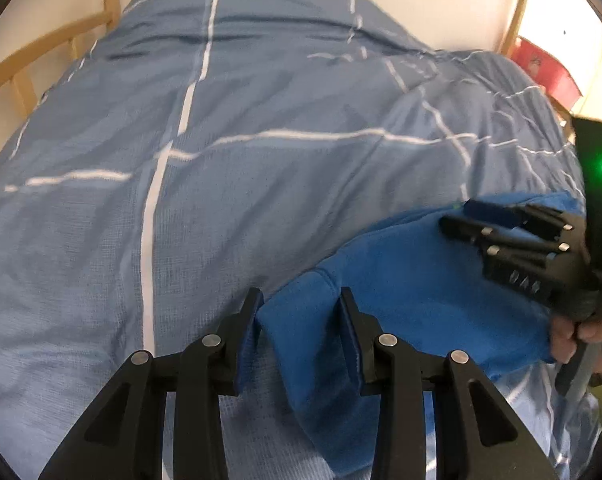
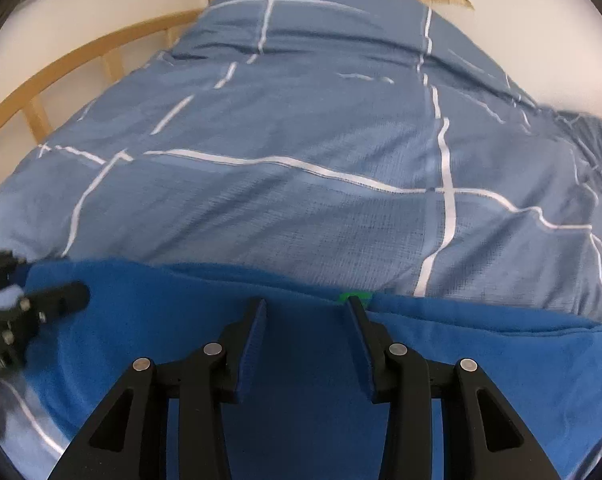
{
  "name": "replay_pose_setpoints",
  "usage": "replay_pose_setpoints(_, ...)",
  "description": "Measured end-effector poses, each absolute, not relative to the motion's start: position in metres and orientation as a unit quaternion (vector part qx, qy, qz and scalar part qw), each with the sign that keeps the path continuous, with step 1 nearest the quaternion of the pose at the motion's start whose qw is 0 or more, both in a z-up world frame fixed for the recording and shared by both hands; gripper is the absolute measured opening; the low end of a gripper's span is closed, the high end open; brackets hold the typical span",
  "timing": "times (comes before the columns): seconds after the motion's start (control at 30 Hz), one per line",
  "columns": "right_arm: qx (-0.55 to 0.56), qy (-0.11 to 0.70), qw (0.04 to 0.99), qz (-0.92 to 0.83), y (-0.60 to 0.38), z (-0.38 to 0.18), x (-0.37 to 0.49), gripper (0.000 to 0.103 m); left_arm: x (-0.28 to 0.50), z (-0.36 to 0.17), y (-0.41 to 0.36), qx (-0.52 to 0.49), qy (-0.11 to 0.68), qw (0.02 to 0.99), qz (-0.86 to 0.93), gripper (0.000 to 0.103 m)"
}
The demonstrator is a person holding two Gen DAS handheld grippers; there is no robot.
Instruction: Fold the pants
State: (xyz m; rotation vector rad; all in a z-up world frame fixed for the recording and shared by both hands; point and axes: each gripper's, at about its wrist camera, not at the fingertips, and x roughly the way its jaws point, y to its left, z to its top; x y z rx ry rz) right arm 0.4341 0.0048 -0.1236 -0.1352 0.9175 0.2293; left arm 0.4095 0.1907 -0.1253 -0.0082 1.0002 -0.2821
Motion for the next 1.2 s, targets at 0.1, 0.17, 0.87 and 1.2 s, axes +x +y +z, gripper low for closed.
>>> replay_pose_setpoints(0.1,-0.069,0.438,0.890,0.104,0.004,-0.124,0.442,0.041,0.413,-0.131,0.192,-0.013,0.482,0.866,-0.132,0.038)
replay_pose_setpoints(0.17,-0.061,0.443,0.889,0.101,0.001,-0.126,0.446,0.041,0.410,-0.131,0.188,0.006,0.476,0.872,-0.116,0.045)
replay_pose_setpoints(0.87,-0.060,0.285,0.942,0.165,-0.068,-0.005,0.317,0.065,0.288,-0.007,0.129,0.105,0.299,0.948,0.019,0.089)
replay_pose_setpoints(1.2,-0.055,0.226,0.963,0.136,-0.177,0.033,0.239,0.065,0.234,0.029,0.025,0.069,0.277,0.957,-0.058,0.092)
